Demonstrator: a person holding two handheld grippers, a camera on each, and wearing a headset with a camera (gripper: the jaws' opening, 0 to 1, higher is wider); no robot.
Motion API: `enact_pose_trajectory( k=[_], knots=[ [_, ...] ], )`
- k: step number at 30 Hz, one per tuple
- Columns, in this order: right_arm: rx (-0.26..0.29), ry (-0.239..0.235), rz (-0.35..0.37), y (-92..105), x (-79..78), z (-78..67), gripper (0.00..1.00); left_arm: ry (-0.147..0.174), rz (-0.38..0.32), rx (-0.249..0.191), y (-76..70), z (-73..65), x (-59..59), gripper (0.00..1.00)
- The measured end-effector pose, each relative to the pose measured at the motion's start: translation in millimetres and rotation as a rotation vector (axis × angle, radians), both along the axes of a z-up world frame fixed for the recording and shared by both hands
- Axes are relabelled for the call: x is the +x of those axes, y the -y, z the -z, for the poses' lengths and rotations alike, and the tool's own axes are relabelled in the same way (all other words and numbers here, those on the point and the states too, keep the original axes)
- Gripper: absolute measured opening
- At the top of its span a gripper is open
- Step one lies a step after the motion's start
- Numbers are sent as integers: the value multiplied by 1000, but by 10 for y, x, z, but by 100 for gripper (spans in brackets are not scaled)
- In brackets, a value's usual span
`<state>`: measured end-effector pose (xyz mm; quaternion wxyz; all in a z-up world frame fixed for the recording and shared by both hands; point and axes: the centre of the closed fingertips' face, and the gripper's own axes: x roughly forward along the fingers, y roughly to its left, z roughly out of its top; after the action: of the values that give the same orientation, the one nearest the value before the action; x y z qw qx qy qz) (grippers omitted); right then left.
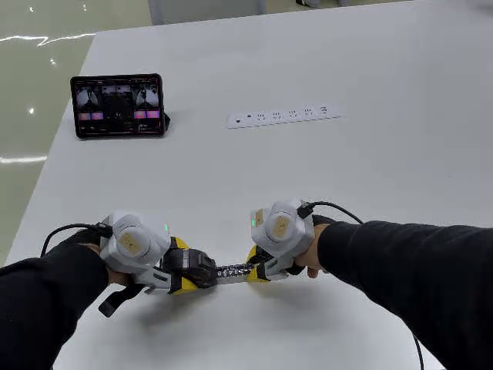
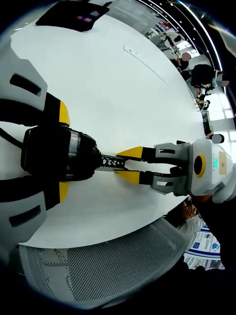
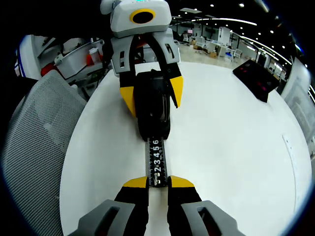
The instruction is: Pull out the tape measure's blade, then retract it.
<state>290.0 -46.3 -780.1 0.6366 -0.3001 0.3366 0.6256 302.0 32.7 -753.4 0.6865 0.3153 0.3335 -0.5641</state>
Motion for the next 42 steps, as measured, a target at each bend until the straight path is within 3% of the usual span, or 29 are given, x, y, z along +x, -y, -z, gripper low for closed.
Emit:
enact_pose_trajectory(
  k=[42],
  knots=[
    [2,-14,8,301,12,-1,10,1,-17,14,8,9,5,34]
  ],
)
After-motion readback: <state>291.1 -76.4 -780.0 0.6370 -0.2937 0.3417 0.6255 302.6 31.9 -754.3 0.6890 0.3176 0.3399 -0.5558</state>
